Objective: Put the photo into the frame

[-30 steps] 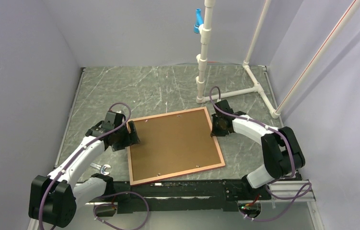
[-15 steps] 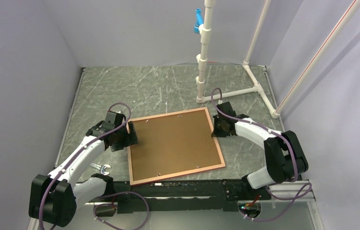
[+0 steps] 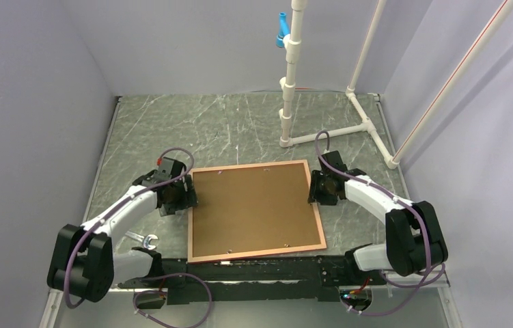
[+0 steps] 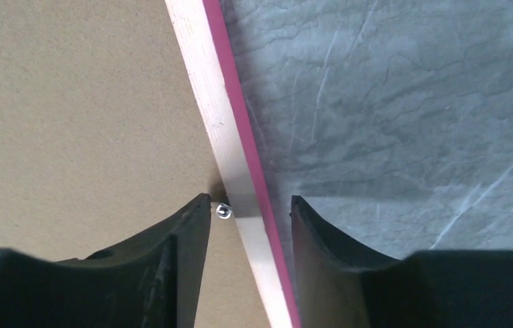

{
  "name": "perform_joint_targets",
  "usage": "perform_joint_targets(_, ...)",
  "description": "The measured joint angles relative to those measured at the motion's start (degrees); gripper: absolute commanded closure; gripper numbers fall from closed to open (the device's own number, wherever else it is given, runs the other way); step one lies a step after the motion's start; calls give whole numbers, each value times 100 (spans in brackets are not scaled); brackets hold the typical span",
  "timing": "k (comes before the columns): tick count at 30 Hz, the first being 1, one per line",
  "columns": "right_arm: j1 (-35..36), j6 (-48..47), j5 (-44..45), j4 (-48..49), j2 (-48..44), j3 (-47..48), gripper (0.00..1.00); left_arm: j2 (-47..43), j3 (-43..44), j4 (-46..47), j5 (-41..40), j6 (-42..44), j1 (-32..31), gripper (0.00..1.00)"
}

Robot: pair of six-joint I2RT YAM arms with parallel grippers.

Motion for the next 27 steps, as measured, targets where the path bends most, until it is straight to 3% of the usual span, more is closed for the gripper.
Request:
perform_joint_targets(5,-35,-2,13,-68,-111,-57,34,409,-2,367,-24,-59,-177,24)
perform_joint_targets(18,-39,-4,-282,-79,-275,-76,31,1158,400,772,-275,-195,-247,39)
perform_joint_targets(27,-39,-9,-391,-83,-275,-76,31,1512,662,975,-295,-190,-258,66)
